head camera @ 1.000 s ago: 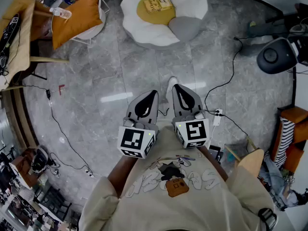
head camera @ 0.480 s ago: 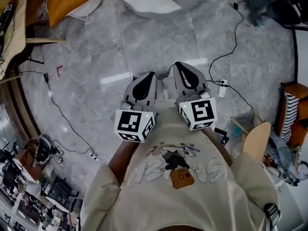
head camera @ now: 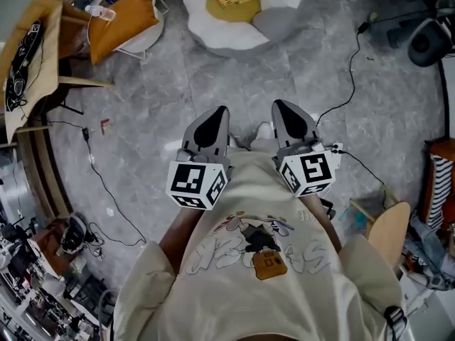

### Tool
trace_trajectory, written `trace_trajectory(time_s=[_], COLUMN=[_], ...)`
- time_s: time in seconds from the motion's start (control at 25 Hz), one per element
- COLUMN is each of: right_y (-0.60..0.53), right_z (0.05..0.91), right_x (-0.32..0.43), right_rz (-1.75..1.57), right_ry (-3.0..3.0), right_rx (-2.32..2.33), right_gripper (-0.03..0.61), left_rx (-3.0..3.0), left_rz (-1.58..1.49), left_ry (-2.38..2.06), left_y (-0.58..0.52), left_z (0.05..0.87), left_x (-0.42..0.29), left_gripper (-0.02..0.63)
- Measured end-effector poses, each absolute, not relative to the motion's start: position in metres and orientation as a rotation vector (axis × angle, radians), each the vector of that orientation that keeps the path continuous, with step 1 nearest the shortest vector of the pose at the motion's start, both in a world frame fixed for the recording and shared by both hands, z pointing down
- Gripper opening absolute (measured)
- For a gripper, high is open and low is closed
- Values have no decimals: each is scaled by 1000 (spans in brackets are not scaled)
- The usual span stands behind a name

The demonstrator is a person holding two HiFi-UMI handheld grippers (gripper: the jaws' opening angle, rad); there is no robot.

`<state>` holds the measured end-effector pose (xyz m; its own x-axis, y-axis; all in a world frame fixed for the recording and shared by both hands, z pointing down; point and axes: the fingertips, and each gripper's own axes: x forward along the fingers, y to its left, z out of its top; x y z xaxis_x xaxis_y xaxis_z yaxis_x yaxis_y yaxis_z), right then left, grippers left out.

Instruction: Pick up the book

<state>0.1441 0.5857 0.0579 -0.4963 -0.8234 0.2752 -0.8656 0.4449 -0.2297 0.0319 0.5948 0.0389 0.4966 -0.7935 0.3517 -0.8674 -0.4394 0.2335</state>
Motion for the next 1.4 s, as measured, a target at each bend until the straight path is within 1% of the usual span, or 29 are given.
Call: trace_trajectory(time_s=[0.08,0.2,0.36,0.6,0.88,1.12,1.4], right_y=[584,577,568,554,522,455,354], right_z=[53,53,61,72,93,99,75], right_x=[154,183,211,222,186,162,99], right_rz=[521,417,504,610,582,591,521], right_ry=[-2600,-2572,-2578,-2573,-2572,-2544,-2541], right_rx=[1462,1500,1539,1512,1344,1321,1312], right_gripper=[23,23,23,23,23,23,23], left_rx=[2362,2387,2351,2299,2225,2215,2241], left_rz=[269,295,291,300,296,234,167], left_ry=[-1390,-1379,-1390,-1449,-1384,-1326,-1348], left_y=[589,586,583,568,525,454,352], left_z=[37,38,47,46,77,84,60], left_x=[47,78,98,102,90,77,10], left_gripper=[6,6,6,6,6,6,6])
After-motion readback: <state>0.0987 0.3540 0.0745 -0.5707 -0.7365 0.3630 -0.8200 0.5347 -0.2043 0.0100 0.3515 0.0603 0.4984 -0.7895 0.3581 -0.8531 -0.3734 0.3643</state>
